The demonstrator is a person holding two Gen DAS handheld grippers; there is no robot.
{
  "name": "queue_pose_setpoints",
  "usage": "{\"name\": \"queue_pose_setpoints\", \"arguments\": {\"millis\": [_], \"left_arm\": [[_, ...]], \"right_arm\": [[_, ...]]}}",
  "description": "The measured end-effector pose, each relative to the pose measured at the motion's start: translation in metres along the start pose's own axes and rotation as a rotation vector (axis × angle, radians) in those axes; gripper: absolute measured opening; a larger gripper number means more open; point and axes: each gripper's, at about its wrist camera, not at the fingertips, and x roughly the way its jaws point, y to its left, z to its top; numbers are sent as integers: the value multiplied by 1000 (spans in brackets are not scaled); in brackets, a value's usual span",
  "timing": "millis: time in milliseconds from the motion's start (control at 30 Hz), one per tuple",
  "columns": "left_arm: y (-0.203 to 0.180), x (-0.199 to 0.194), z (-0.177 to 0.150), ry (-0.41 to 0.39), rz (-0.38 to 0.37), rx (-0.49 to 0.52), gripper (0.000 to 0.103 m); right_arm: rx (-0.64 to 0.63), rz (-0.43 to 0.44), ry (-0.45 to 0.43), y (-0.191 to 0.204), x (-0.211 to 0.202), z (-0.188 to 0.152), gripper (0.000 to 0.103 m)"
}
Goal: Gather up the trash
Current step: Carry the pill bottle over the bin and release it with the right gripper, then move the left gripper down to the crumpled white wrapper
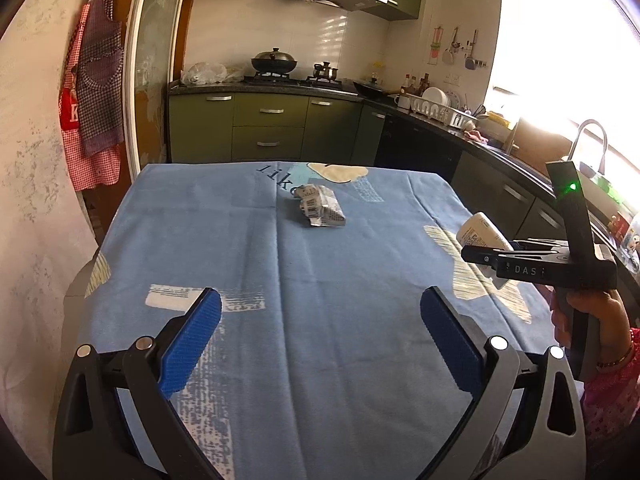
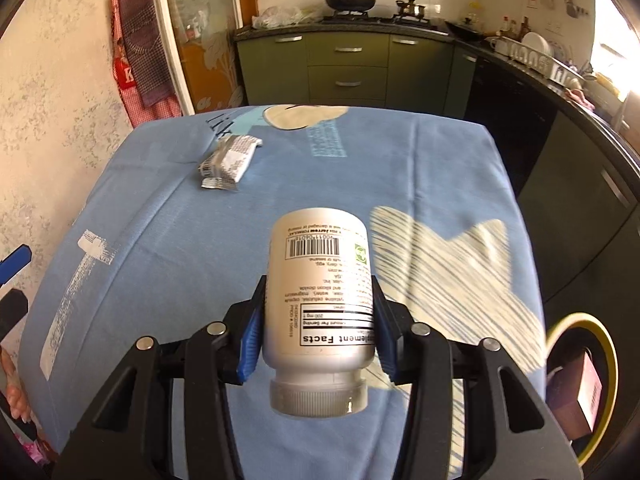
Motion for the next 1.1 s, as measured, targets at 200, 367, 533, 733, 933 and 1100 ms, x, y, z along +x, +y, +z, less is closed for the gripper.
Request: {"name": "queue_pose_setpoints", "arguments": {"millis": [200, 367, 533, 733, 933, 1100], "left_arm": [[-33, 2, 4, 1, -62, -1, 98], [-64, 13, 7, 26, -108, 27, 98], [-94, 19, 11, 39, -129, 78, 98], [-114, 28, 14, 57, -124, 119, 98], [-109, 43, 17, 94, -114, 134, 98], [-95, 74, 37, 144, -85, 146, 98]], "right_arm": [[119, -89, -58, -73, -54, -39, 45], [323, -258, -85, -165, -92, -82, 45], [493, -384, -71, -236, -99, -119, 45], [616, -406, -75, -276, -89, -143, 51], [624, -372, -159, -268, -105, -146, 56], [590, -333, -194, -249, -116, -146, 58]]}}
